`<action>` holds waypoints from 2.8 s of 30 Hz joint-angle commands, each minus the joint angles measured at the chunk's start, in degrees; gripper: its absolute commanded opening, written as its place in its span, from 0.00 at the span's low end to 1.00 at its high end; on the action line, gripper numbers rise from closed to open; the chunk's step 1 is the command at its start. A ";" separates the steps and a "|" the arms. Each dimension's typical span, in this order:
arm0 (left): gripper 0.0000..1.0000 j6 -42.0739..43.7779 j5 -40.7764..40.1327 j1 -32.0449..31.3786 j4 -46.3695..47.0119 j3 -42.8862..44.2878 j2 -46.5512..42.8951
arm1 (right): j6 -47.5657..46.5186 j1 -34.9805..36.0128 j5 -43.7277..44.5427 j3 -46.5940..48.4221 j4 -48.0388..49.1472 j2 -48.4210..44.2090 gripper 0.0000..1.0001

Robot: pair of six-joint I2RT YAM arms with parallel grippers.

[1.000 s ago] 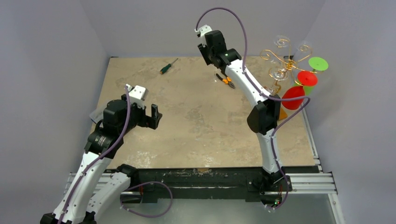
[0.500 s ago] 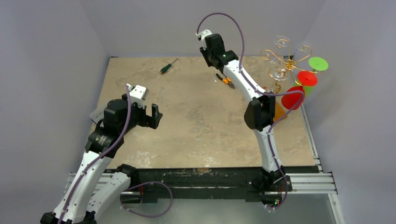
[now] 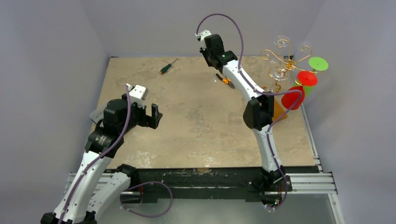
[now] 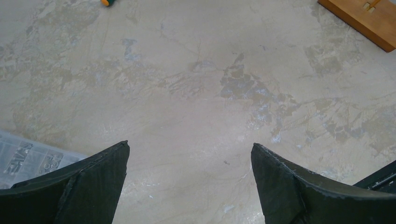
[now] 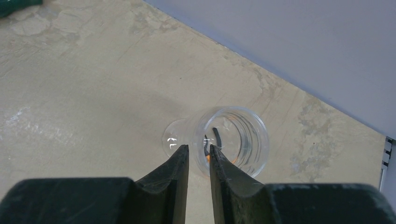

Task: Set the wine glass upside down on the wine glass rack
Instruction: Pick up the wine glass at the center of the board, then turn the wine glass upside down at the wine rack.

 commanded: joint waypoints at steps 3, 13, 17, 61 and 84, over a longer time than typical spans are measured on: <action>0.98 -1.01 0.85 0.58 2.21 -0.28 -0.11 | 0.52 -0.35 -2.66 2.16 0.41 -0.11 0.17; 0.98 -1.10 0.91 0.68 2.27 -0.37 -0.13 | -0.03 -0.35 -3.09 1.46 0.31 -0.18 0.19; 0.98 -1.10 0.88 0.68 2.21 -0.34 -0.04 | -0.34 -0.45 -3.11 1.26 0.14 -0.09 0.14; 0.98 -1.26 1.25 1.18 2.23 -0.14 -0.92 | 3.47 5.03 -15.66 -25.40 -0.26 -25.40 0.00; 0.98 -1.27 1.22 1.19 2.11 -0.19 -0.96 | -0.71 7.43 -21.77 -39.78 -1.47 -34.07 0.12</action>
